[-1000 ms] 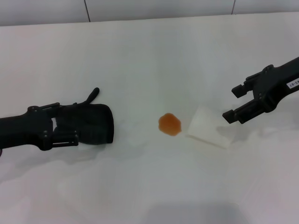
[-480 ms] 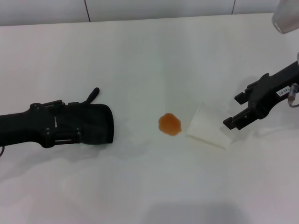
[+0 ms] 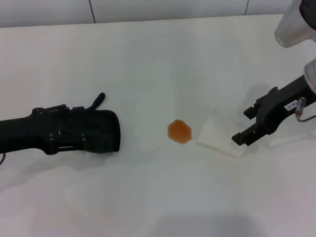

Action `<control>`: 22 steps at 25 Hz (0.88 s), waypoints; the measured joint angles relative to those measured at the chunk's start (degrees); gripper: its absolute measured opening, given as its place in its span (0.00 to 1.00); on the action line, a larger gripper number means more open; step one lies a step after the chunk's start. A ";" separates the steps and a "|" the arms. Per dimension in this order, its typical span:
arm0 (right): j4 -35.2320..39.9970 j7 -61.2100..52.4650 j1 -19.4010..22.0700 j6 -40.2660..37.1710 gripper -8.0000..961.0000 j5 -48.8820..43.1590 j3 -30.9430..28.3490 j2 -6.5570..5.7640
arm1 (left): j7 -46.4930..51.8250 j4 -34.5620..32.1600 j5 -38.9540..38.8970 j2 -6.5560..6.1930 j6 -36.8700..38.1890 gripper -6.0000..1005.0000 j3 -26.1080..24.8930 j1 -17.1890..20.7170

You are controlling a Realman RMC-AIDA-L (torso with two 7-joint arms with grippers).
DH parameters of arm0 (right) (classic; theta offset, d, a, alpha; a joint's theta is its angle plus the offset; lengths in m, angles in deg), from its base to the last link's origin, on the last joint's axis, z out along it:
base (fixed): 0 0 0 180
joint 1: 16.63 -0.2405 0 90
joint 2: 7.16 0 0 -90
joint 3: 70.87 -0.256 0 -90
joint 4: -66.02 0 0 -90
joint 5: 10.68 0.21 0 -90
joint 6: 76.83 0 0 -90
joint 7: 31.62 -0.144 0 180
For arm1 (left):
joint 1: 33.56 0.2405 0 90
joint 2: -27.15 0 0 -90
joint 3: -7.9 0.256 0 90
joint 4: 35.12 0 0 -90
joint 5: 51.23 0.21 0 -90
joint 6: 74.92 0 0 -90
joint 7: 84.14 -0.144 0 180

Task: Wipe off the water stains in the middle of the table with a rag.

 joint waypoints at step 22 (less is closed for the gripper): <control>-4.42 -0.21 0.40 7.20 0.87 -0.04 5.40 0.10 | 0.46 0.00 0.00 0.00 -0.03 0.88 0.00 -0.11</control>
